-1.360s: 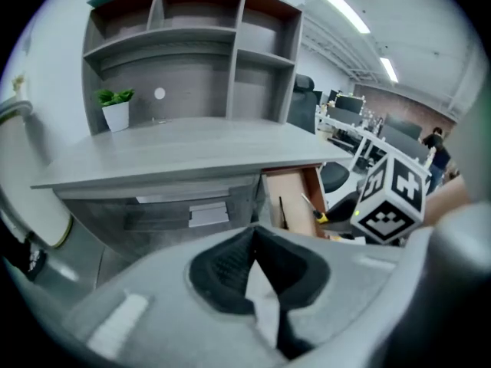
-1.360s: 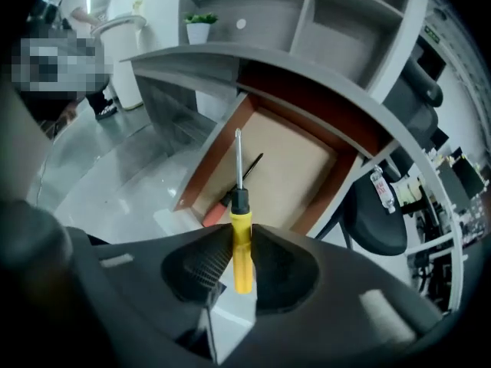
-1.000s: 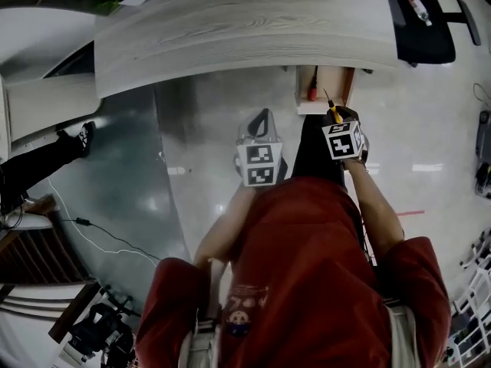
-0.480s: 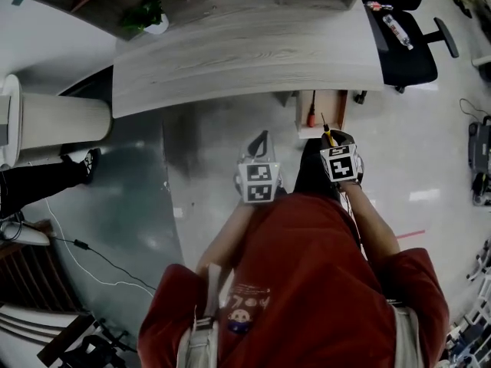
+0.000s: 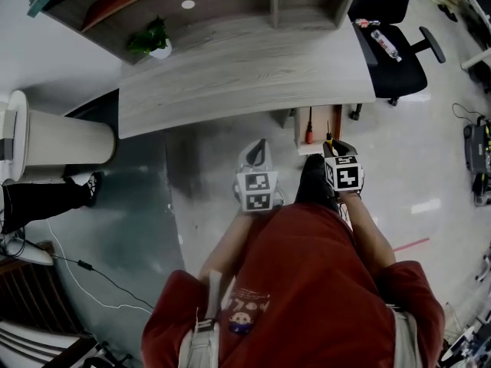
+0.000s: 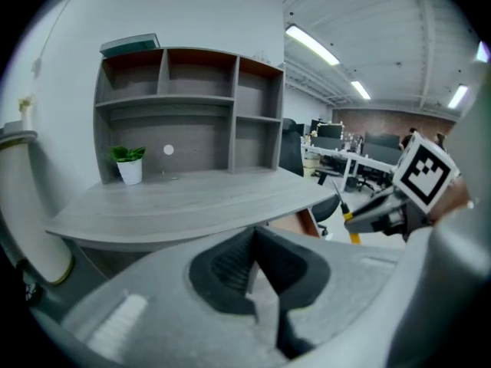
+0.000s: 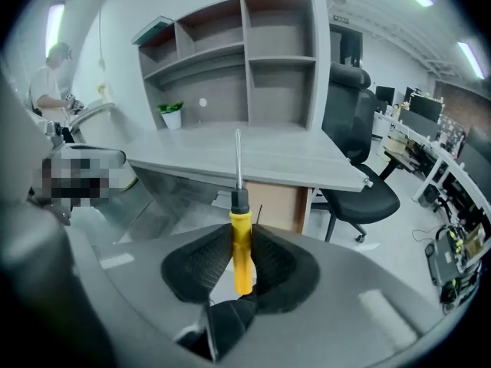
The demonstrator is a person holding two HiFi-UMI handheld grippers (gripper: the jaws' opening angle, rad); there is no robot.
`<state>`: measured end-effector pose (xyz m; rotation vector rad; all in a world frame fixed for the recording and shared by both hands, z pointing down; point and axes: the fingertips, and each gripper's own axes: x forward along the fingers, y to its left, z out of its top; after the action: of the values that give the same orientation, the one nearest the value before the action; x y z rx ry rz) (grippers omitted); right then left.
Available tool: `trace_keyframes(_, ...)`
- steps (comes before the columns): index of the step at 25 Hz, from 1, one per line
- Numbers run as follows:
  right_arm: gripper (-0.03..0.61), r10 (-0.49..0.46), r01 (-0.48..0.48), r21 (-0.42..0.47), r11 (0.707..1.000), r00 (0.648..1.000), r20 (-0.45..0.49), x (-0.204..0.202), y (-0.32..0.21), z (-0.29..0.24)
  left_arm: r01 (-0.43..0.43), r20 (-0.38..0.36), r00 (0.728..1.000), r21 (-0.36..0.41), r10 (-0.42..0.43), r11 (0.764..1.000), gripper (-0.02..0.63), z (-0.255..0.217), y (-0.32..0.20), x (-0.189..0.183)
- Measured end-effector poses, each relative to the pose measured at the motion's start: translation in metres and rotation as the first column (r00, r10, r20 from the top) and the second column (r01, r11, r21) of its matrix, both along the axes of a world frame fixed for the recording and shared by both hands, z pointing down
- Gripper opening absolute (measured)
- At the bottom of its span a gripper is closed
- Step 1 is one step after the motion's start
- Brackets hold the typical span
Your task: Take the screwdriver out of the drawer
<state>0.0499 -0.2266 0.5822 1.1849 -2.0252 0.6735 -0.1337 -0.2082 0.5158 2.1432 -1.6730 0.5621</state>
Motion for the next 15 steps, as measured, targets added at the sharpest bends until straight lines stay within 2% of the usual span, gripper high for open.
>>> trace_keyframes(12,0.074,0.071,-0.078,0.063,0.995,0.992,0.1,0.023,0.003,-0.059,-0.014,0.01,1.0,0.075,0.014,0.997,-0.002,-0.043,-0.005,0.005)
trace_keyframes(15,0.074,0.092,-0.103,0.086,0.991,0.988,0.122,0.027,0.002,-0.072,-0.036,0.032,0.999,0.104,0.032,0.994,-0.002,-0.054,-0.009,0.008)
